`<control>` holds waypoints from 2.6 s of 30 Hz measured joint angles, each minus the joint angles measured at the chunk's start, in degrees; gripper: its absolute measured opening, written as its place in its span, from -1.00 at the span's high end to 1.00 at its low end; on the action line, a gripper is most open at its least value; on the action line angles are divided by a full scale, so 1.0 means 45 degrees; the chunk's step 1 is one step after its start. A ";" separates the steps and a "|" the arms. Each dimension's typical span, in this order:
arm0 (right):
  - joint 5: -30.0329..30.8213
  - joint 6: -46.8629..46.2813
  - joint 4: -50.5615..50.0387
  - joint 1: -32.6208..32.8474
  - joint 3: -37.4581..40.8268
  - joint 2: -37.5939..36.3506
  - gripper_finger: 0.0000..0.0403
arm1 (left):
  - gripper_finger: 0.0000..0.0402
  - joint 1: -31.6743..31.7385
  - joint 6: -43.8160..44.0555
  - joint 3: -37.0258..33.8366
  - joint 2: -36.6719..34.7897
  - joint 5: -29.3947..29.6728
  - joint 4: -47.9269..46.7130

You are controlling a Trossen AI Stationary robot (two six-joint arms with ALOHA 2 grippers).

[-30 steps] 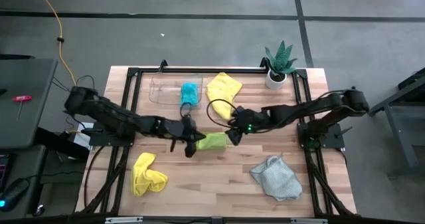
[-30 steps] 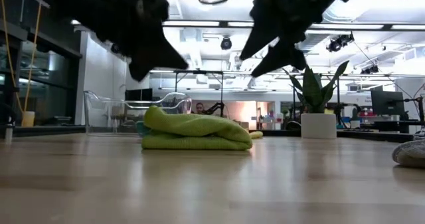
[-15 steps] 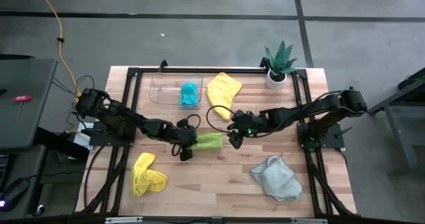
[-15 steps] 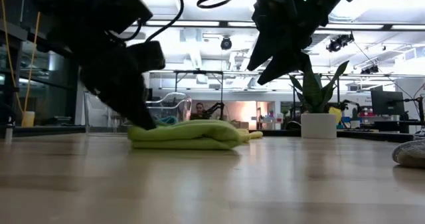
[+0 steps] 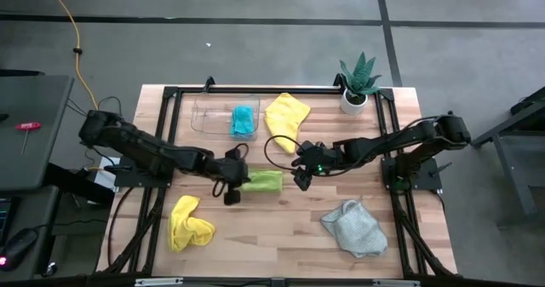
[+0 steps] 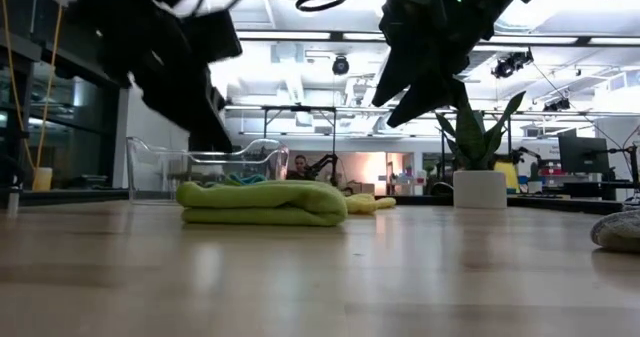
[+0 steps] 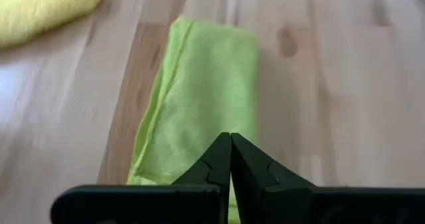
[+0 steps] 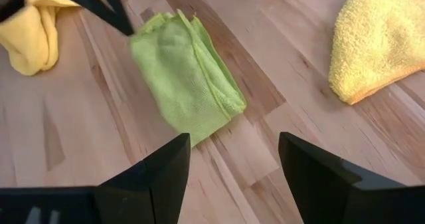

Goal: Fold microfiber towels
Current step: Put the green towel into the transparent bin

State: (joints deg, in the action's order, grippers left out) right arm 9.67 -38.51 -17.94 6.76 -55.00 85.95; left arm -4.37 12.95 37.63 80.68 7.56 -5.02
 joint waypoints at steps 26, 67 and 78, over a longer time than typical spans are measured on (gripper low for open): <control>0.0178 0.0001 -0.0235 -0.0003 0.0000 0.0000 -0.11 | -0.39 -0.1033 -0.2538 0.3886 0.4789 0.1890 -0.1808; 0.0494 -0.0021 -0.0149 -0.0003 0.0000 0.0000 -0.11 | 0.98 -0.0154 -0.3377 0.3487 -0.1659 0.3075 -0.6092; 0.1068 -0.0343 0.0082 -0.0003 0.0000 0.0000 -0.11 | 0.99 0.5308 -0.1913 0.4638 -0.5573 0.4625 -0.9788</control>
State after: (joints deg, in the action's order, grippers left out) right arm 14.48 -40.05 -17.57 6.74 -55.00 85.95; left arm 19.52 4.35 58.50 55.60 28.37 -49.06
